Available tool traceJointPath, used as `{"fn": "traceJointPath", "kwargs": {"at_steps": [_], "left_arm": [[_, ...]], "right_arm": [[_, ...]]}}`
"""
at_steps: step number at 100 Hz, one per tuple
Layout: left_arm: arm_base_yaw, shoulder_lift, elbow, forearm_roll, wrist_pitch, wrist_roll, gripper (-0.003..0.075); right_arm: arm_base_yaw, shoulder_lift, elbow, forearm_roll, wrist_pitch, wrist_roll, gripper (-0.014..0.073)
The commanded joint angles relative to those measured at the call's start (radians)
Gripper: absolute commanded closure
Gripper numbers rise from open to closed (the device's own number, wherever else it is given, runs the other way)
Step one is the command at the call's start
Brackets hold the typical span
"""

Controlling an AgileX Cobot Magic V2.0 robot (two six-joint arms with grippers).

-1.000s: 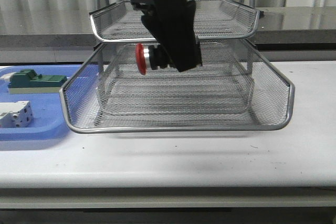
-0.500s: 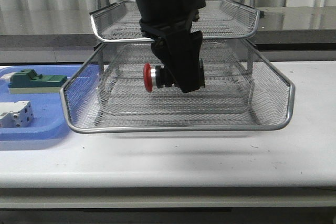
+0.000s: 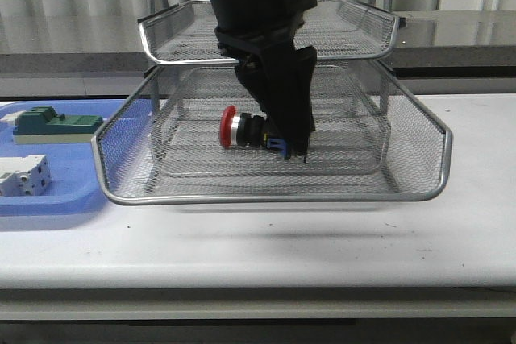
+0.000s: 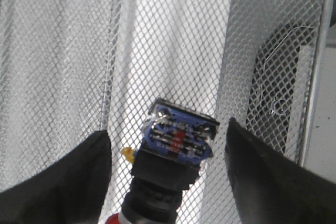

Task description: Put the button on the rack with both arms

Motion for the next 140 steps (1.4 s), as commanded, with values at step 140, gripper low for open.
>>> {"fn": "traceJointPath", "kwargs": {"at_steps": [140], "left_arm": [[0.531, -1.181, 0.812, 0.105, -0.464, -0.473, 0.0322]], "right_arm": [[0.0, 0.007, -0.032, -0.008, -0.058, 0.0, 0.0664]]}}
